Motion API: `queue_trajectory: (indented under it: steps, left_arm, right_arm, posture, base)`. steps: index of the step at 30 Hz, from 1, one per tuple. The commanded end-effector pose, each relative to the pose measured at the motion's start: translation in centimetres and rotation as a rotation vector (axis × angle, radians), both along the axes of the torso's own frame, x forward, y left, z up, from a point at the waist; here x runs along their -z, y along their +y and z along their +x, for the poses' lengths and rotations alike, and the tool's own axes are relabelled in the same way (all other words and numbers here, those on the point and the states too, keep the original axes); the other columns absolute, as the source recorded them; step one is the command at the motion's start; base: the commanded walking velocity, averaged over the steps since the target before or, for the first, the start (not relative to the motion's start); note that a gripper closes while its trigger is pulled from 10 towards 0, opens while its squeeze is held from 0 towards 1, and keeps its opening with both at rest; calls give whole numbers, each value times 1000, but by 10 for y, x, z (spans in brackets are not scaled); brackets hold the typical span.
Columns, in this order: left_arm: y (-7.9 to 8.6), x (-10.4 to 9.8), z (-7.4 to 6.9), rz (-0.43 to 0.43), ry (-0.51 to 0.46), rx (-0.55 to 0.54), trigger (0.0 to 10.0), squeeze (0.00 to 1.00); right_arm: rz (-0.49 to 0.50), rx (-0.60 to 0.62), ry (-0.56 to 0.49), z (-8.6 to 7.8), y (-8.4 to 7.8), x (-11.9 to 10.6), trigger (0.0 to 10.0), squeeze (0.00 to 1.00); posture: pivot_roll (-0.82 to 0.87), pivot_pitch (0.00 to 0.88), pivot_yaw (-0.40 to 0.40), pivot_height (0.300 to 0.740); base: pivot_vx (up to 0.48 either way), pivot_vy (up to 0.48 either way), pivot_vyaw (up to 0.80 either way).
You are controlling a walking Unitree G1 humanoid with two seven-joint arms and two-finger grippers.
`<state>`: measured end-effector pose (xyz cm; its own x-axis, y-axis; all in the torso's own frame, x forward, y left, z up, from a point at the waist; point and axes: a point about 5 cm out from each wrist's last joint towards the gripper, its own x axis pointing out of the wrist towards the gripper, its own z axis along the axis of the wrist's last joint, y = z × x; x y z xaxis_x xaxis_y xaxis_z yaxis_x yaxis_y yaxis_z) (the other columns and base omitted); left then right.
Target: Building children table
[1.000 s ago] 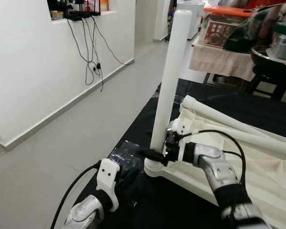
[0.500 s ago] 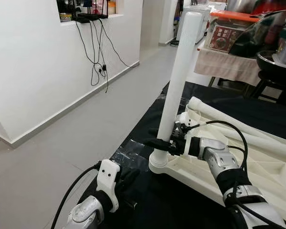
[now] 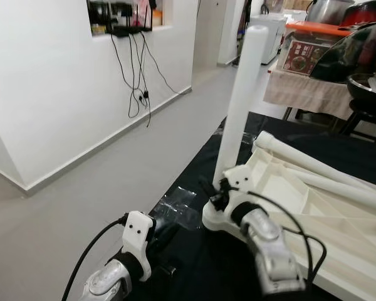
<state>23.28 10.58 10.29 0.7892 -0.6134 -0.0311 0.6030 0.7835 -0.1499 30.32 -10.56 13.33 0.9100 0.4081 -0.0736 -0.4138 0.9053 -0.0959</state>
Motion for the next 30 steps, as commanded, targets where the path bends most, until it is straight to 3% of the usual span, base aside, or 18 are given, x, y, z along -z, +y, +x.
queue_trajectory:
  steps: [1,4,5,7,8,9,10,11,14,16,17,18,19,20,21,28,29,30]
  left_arm:
    - [0,1,-2,0,17,11,10000,0]
    - [1,1,-2,7,6,-10,10000,0]
    - [1,1,-2,6,6,-10,10000,0]
    - [1,1,-2,5,7,-9,10000,0]
    - [0,1,-2,2,10,-4,10000,0]
    - [0,0,-1,-1,13,-1,10000,0]
    - [-1,1,-1,-3,15,2,10000,0]
    - [-1,1,-1,-4,16,4,10000,0]
    - [-3,1,0,-6,19,7,10000,0]
    - [-3,2,0,-6,19,8,10000,0]
    - [-3,2,0,-6,20,9,10000,0]
    - [-4,2,1,-6,19,9,10000,0]
    - [-4,2,1,-6,19,9,10000,0]
    - [-5,2,1,-6,20,8,10000,0]
    - [-5,3,1,-6,20,8,10000,0]
    - [-6,4,1,-3,19,5,10000,0]
    - [-6,5,1,-2,19,5,10000,0]
    - [-7,5,1,-2,20,5,10000,0]
  right_arm:
    - [-93,13,109,-3,-11,24,0,0]
    - [-94,18,119,-8,-5,24,0,0]
    - [-96,29,118,-9,-5,23,4000,0]
    - [-98,36,119,-9,-6,23,4000,0]
    - [-60,30,121,-7,-5,19,10000,396]
    - [-32,25,122,-6,-4,16,10000,396]
    - [33,-42,126,-5,1,8,10000,1000]
    - [76,-93,127,-5,4,2,10000,1000]
    - [140,-351,-63,3,6,-35,10000,1000]
    - [167,-417,-76,5,4,-41,10000,1000]
    - [160,-529,-61,6,-1,-42,10000,310]
    - [149,-620,-45,6,-5,-42,10000,82]
    - [149,-620,-45,6,-5,-42,10000,82]
    - [121,-761,-5,6,-13,-38,10000,0]
    - [116,-810,14,6,-16,-36,10000,0]
    - [162,-831,95,29,-24,-34,10000,0]
    - [160,-813,114,34,-26,-32,5725,0]
    - [157,-808,124,37,-27,-31,5725,0]
  posture:
    - [24,0,-80,740]
    - [22,0,-77,740]
    - [22,0,-77,740]
    - [22,0,-77,740]
    - [16,0,-75,740]
    - [16,0,-75,740]
    - [15,0,-72,740]
    - [15,0,-72,740]
    - [17,0,-71,740]
    - [17,0,-71,740]
    - [22,0,-73,740]
    - [22,0,-73,740]
    - [22,0,-73,740]
    - [34,0,-80,740]
    - [34,0,-80,740]
    - [46,0,-89,740]
    - [50,0,-89,740]
    - [50,0,-89,740]
  base:
    - [0,0,0]
    - [0,0,0]
    - [0,0,0]
    - [0,0,0]
    - [0,0,0]
    - [0,0,0]
    - [0,0,0]
    - [0,0,0]
    - [0,0,0]
    - [0,0,0]
    - [0,0,0]
    - [0,0,0]
    - [0,0,0]
    - [0,0,0]
    - [0,0,0]
    - [0,0,0]
    - [0,0,0]
    - [0,0,0]
